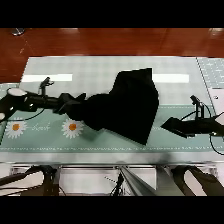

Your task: Fold the shirts.

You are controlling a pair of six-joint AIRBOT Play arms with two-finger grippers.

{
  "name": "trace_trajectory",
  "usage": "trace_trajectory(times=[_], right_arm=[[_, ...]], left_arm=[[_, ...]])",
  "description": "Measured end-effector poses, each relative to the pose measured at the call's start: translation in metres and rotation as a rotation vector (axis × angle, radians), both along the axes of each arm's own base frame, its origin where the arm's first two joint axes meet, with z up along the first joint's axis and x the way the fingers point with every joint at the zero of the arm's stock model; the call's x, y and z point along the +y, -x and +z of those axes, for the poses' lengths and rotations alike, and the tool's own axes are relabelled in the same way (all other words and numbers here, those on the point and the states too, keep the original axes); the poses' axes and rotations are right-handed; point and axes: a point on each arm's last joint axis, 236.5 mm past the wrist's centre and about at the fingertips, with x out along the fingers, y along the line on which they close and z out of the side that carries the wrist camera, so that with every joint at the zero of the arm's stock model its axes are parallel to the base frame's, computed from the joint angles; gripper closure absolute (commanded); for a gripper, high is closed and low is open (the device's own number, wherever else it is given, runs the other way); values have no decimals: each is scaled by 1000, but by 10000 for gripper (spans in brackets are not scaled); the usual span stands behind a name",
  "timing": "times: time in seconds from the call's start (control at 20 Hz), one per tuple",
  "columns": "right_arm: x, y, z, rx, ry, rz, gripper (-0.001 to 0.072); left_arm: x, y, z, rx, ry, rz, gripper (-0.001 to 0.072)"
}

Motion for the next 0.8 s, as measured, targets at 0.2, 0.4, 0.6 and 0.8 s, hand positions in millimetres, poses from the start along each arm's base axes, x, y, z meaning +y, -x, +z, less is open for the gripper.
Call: trace_trajectory(times=[0.2,0.4,0.6,0.8], right_arm=[[16,16,-4,33,-20,66,92],[43,32,-11,88,-24,165,91],[71,39,-27,155,-40,217,91],[99,31,-40,183,-105,214,92]], left_arm=[[-8,2,-29,146,-110,-123,679],[-5,-3,-30,175,-174,-194,679],[-4,-7,-26,170,-196,-221,679],[-4,-5,-25,178,-200,-237,679]])
